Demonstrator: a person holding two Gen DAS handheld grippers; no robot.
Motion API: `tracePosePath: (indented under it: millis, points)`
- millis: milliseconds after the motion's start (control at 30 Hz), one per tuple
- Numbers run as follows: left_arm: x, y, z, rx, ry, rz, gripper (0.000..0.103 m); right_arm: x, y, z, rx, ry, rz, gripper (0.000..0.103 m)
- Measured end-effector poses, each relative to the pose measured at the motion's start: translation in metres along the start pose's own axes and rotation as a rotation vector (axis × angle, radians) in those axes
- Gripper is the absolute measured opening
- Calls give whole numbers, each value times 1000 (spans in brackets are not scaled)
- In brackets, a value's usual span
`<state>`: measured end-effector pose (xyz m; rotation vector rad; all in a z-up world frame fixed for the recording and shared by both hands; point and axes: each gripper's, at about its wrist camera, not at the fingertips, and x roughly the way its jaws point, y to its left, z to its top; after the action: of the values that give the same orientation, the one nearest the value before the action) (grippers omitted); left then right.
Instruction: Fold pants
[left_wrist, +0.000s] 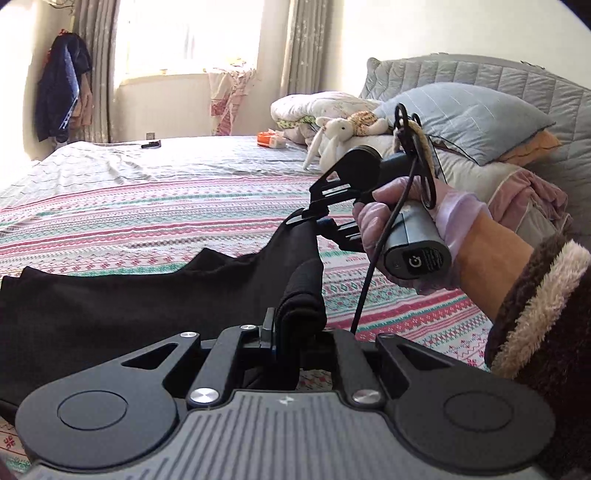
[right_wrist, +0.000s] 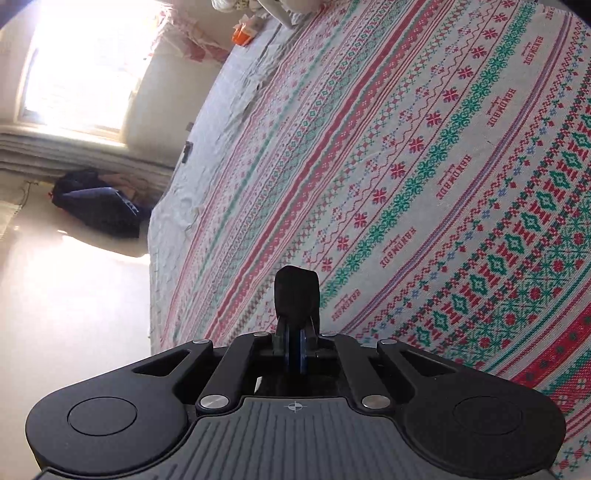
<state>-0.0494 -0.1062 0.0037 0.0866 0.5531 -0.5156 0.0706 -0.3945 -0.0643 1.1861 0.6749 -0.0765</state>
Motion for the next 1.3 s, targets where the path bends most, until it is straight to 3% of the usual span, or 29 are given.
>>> tracePosePath:
  millis: [200,433,1000,1300]
  points:
    - [-10,41,12,-36,-52,33,19,17,41,-14,-59,-11,41,4]
    - [-20,101,-1,-213,-85,52,19,44,78,-44,-111,-20,36,4]
    - [-57,220,-22,-600,-78,223,20,150,197,-158,-332,44,-97,4]
    - [-70,264,-36,-801,-38,321,20,211,226,-216,-367,102,-120,4]
